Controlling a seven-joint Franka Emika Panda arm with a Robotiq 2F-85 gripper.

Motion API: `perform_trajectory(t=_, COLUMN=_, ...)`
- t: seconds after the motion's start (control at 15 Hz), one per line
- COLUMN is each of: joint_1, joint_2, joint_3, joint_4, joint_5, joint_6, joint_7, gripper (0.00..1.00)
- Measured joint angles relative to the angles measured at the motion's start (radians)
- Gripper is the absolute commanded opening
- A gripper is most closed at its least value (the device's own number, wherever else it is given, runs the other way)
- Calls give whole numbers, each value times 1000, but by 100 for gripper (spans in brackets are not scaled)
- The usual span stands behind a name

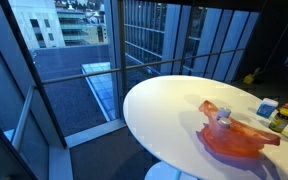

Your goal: Pick up the yellow and brown bottle, then place it in the plastic

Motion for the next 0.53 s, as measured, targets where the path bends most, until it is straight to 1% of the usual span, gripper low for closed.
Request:
perform_trajectory(t=0.27, joint_1=-55, joint_2=72, joint_3=-16, joint_4=0, joint_5=-42, joint_6=68, joint_7=45, gripper=100)
perform_trajectory(t=0.53, joint_1=-67, joint_2=161, joint_3=-44, joint_4=-1, joint_5=-61, joint_6=163, joint_7=49, gripper=100)
